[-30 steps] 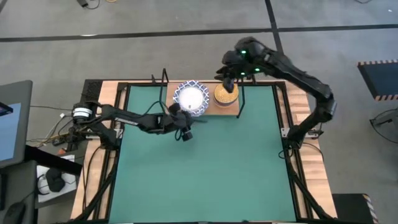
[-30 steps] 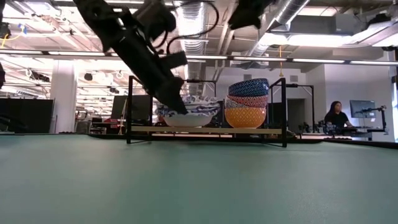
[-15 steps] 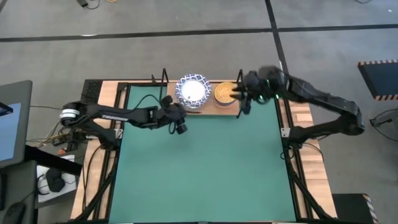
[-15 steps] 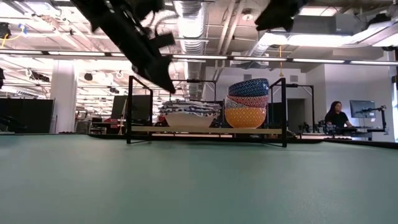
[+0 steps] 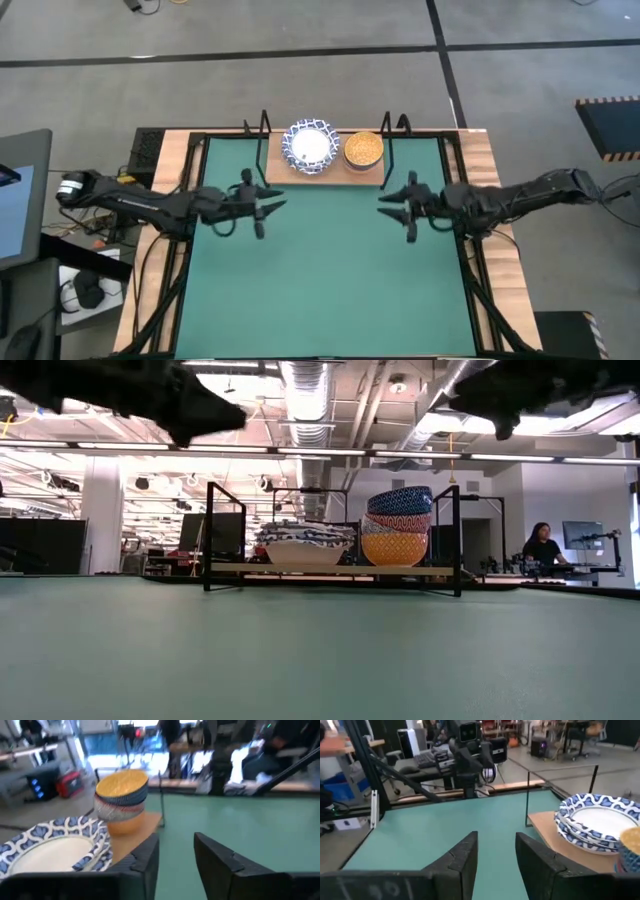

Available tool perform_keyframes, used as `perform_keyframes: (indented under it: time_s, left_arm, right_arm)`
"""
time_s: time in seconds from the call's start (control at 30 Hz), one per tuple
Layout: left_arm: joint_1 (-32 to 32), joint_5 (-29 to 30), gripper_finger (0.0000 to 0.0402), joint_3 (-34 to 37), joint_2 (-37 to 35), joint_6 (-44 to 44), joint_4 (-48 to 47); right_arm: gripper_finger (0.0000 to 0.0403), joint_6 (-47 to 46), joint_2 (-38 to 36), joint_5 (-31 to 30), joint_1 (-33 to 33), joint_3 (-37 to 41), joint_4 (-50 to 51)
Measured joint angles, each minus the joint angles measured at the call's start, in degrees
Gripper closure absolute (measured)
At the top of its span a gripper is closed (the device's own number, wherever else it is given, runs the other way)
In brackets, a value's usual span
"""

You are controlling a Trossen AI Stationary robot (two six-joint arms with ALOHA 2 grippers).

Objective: Place and stack bowls onto a shelf
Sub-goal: Return to Home Position

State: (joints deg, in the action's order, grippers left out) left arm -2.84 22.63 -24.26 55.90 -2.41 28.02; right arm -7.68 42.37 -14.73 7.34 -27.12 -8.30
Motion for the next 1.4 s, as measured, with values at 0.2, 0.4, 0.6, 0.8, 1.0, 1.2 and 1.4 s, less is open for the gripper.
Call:
perform_keyframes:
  time_s: [0.2,0.4,0.6,0.8,1.0,1.2,1.4]
  left_arm:
    - [-4.74,2.07,0.0348,5.02,-10.91,-2.41,1.76]
    - [-6.26,1.92,0.0398,5.10,-21.72,-6.12,-2.24]
    - [-6.26,0.24,0.0401,7.29,-30.58,-7.33,-6.79]
    - [-6.24,0.23,0.0401,13.60,-37.06,-8.56,-4.27]
    - [-6.20,0.76,0.0401,15.44,-43.83,-9.41,-6.22]
    - [-6.20,1.71,0.0401,15.44,-48.96,-10.21,-11.38]
    - [-6.19,2.05,0.0401,15.44,-52.10,-9.76,-15.88]
  right_arm:
    - [0.0272,1.68,-0.12,-10.99,9.66,5.07,-6.93]
    - [0.0347,6.71,-4.51,-12.75,10.62,5.02,-4.49]
    - [0.0382,5.53,-15.34,-8.23,6.32,5.02,3.48]
    - [0.0381,4.26,-21.37,-7.40,5.32,7.75,4.22]
    - [0.0385,2.33,-23.79,-4.84,2.78,16.28,-4.18]
    - [0.0382,0.54,-24.92,0.27,-2.14,18.26,-4.37]
    - [0.0383,1.13,-27.80,3.05,-5.39,18.26,-0.38]
